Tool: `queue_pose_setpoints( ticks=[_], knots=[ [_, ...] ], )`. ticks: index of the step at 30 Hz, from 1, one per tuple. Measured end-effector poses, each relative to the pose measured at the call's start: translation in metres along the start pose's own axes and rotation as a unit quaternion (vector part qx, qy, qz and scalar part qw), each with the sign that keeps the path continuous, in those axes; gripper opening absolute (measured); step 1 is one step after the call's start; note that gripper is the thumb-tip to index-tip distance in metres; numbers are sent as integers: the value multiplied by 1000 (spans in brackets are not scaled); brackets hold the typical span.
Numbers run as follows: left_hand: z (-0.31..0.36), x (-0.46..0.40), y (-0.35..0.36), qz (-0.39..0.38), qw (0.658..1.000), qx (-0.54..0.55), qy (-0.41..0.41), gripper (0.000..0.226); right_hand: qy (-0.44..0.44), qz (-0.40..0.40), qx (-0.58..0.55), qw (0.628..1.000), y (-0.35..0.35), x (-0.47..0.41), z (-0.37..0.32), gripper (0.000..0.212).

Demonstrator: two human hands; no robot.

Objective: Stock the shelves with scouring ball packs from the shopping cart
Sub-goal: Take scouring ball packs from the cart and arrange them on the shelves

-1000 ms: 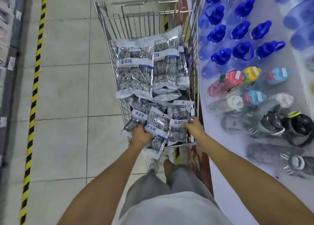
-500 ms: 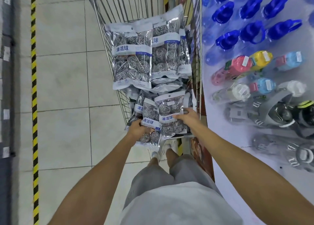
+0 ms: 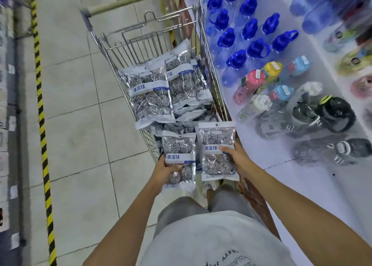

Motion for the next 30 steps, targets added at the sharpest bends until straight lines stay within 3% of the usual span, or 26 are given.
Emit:
queue_pose_setpoints(
  ticks=[3, 6, 13, 25, 27, 30],
  knots=[
    [-2, 11, 12, -30, 999, -21, 3, 71, -1, 54, -96, 994, -29, 31, 19, 54],
    [-4, 23, 31, -70, 996, -58, 19, 60, 4, 119, -165, 979, -61, 67, 54, 32],
    [1, 57, 99, -136, 978, -152, 50, 80, -25, 179, -324, 928, -120, 151, 137, 42],
    [-11, 132, 277, -250, 915, -297, 111, 43, -27, 268, -484, 833, -227, 256, 262, 41],
    [-17, 140, 304, -254, 909, -311, 114, 31, -27, 274, -503, 819, -243, 267, 280, 37],
    [-31, 148, 342, -254, 907, -320, 107, 29, -12, 298, -516, 803, -266, 280, 305, 31]
  ],
)
Point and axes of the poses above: each hand's wrist, its own x-axis away from the middle knuckle, its own y-axis out of the palm, z = x × y, the point moved 8 cm from there along -x, towards the middle knuckle, and after that the axes turned 3 degrees about z, right-handed, at the moved point
